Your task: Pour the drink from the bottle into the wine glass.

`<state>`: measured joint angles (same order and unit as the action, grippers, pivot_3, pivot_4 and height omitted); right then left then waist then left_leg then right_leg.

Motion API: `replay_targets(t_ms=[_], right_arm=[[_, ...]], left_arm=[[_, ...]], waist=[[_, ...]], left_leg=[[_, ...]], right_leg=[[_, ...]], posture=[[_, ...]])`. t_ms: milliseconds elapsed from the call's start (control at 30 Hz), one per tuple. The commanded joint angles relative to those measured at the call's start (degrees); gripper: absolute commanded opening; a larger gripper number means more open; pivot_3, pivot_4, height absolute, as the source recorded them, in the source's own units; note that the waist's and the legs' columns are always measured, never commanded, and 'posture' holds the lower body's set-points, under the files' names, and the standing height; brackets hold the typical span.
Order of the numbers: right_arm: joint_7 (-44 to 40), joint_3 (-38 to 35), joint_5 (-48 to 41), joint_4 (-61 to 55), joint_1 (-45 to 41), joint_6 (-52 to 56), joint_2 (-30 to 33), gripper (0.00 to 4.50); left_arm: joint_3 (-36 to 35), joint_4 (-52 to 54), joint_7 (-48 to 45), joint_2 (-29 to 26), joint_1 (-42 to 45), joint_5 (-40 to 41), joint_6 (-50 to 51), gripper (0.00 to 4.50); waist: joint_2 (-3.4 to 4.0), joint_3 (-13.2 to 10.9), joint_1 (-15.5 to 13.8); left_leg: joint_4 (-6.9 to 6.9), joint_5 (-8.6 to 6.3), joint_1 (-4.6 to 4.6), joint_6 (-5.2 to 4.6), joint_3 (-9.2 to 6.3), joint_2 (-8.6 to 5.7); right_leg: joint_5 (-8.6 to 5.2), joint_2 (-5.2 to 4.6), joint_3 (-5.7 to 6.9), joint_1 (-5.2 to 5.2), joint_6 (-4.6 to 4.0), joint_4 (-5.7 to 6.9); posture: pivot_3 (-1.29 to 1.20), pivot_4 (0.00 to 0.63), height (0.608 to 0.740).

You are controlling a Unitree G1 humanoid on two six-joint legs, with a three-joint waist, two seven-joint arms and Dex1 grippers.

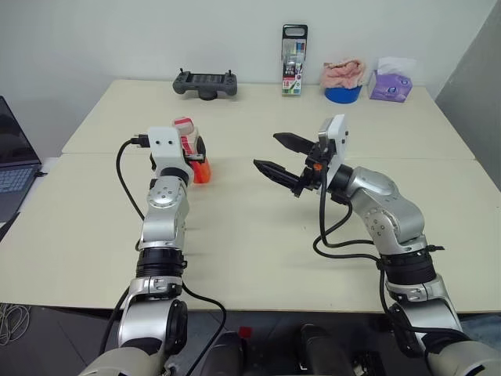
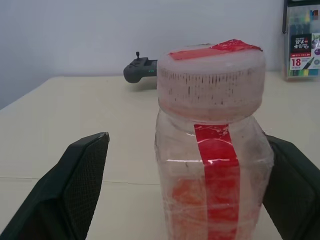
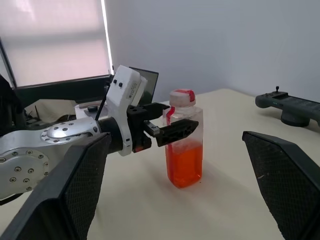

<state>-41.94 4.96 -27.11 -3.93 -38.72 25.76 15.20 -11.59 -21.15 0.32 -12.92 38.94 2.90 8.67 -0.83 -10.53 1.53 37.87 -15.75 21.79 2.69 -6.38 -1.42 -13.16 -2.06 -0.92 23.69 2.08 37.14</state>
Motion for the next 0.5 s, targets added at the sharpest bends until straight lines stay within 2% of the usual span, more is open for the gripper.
replay_targets(t_ms=[33,333,433,500], right_arm=[[0.68,-0.61,-0.47,-2.54,0.51,0.22,-0.37,4.50],[1.59,-0.49,0.17,-1.36,0.21,-0.14,-1.09,4.50],[1.64,-0.49,0.30,-1.20,0.22,-0.19,-1.11,4.50],[1.64,-0.44,0.39,-1.30,0.36,-0.18,-1.04,4.50]], left_arm=[[0.26,-0.59,-1.89,-0.24,2.05,0.99,-4.16,4.47],[0.83,-6.93,-3.50,0.09,5.81,1.18,-8.97,4.47],[0.48,-9.70,-2.49,-0.39,7.13,0.57,-9.66,3.86],[0.05,-10.86,-1.64,-0.84,7.34,0.41,-9.77,3.23]], waist=[[0.00,0.00,0.00],[0.00,0.00,0.00],[0.00,0.00,0.02],[0.00,0.00,0.03]], left_leg=[[0.00,0.00,0.03,0.00,0.00,0.00],[0.02,0.01,0.08,0.01,0.04,-0.01],[0.02,0.01,0.08,0.01,0.04,-0.02],[0.02,0.01,0.08,0.01,0.04,-0.02]], right_leg=[[0.00,-0.01,-0.01,0.04,0.00,0.01],[0.03,-0.02,-0.03,0.09,0.03,0.06],[0.03,-0.01,-0.02,0.10,0.03,0.07],[0.03,-0.01,-0.02,0.11,0.03,0.07]], posture=[[0.00,0.150,0.740],[0.00,0.150,0.740],[0.00,0.150,0.740],[0.00,0.150,0.740]])
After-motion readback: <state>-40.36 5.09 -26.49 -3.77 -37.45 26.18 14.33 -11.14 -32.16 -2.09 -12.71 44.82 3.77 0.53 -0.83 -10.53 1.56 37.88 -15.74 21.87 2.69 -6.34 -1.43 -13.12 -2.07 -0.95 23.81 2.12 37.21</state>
